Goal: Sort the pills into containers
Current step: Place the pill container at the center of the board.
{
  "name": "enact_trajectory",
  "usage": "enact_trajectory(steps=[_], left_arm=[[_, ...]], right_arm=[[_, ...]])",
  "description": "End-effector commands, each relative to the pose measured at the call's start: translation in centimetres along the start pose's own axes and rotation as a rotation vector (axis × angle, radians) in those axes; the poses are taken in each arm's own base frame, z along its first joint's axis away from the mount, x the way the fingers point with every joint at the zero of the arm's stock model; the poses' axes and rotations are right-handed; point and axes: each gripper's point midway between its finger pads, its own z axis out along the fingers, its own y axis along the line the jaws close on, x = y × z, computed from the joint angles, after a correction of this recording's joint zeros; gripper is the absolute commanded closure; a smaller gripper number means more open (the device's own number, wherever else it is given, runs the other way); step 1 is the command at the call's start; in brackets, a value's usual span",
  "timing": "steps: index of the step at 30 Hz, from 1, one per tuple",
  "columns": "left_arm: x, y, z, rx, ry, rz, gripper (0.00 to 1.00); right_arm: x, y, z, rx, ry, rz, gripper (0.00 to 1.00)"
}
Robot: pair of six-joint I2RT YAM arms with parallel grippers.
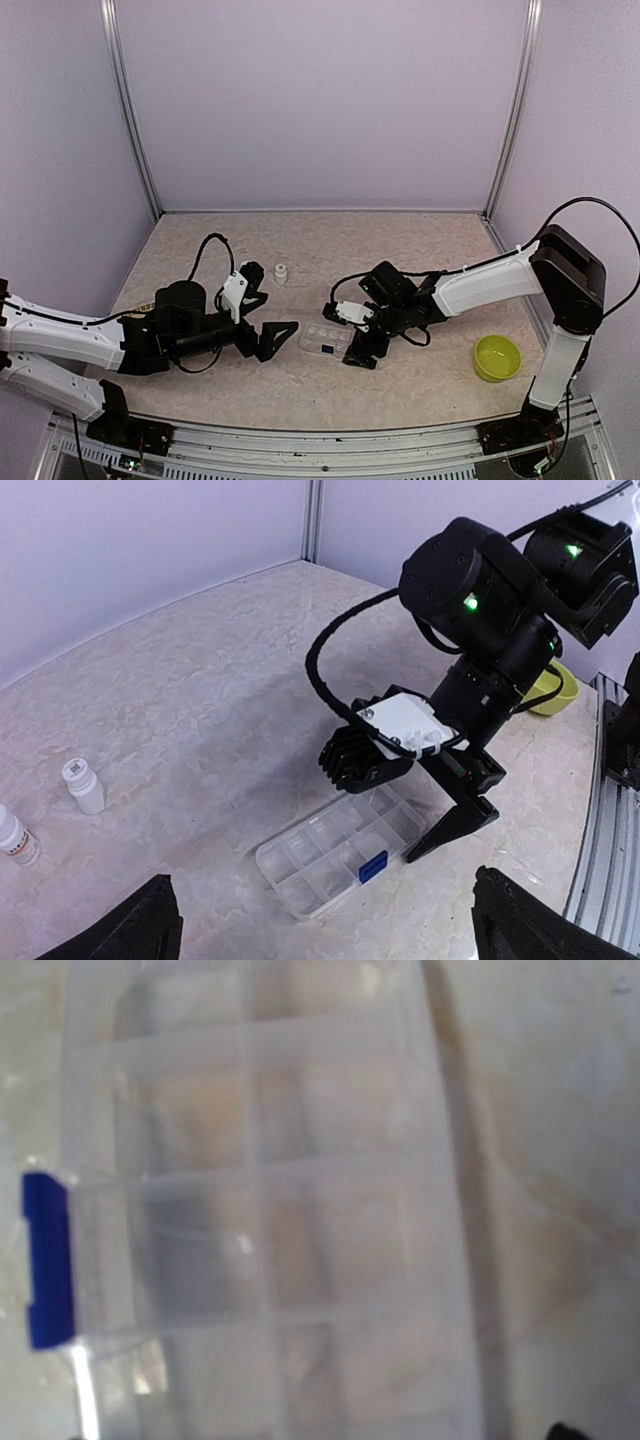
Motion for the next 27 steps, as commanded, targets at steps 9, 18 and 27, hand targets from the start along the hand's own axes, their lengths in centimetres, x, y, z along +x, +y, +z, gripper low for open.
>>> enact_trajectory(steps=[9,18,27], left_arm=[[1.3,-2.6,3.4,0.175,0.044,0.104,0.01],[2.3,-3.9,7.1,0.352,0.128,0.124,0.21],[4.0,-4.7,9.9,0.46,0.248,0.167,0.41]], right_arm=[[2.0,-2.7,-1.6,0.171,0.097,0.059,0.0],[0.4,-2.8,-4.7,0.156,0.01,0.128,0.0],[-1.8,-3.1,-10.4,0.186,-0.113,0.194,0.0]])
